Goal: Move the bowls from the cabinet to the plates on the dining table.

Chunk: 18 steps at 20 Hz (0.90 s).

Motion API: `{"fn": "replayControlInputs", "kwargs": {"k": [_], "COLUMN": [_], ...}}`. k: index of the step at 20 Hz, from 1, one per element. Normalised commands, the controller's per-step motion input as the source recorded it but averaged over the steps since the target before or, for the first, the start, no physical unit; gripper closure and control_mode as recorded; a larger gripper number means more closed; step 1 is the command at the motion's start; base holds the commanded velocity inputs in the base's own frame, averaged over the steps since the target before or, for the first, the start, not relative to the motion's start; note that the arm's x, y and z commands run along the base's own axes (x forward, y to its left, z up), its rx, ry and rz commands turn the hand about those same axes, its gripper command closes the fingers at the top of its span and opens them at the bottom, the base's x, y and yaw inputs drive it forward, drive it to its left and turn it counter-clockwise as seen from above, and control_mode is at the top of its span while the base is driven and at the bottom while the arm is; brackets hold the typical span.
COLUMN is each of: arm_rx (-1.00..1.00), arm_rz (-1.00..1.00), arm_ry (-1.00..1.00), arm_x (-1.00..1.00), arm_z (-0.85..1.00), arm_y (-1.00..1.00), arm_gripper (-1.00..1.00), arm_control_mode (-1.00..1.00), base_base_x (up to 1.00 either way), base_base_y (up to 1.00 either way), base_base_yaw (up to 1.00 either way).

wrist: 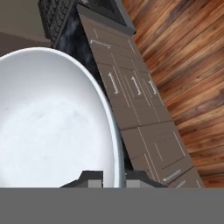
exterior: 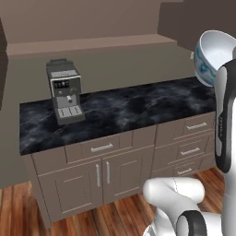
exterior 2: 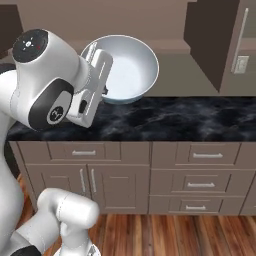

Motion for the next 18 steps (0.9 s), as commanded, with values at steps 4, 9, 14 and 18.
{"fn": "replayControlInputs", "kwargs": {"k": [4, 9, 14, 18], "arm_rx": [0.0, 0.0, 0.0, 0.0], "arm_rz": [0.0, 0.0, 0.0, 0.0], "arm_ry": [0.0, 0.0, 0.0, 0.0], "arm_x": [0.0, 0.0, 0.0, 0.0], "arm_z": [0.0, 0.0, 0.0, 0.0], "arm_y": [0.0, 0.0, 0.0, 0.0], "arm_gripper": [1.0, 1.0, 1.0, 1.0], "arm_control_mode": [1.0, 1.0, 1.0, 1.0], "base_base_x": [-0.44, -0.08, 0.0, 0.0], "base_base_y": [0.16, 0.02, 0.0, 0.0], "base_base_yaw": [-0.07, -0.24, -0.25, -0.25]}}
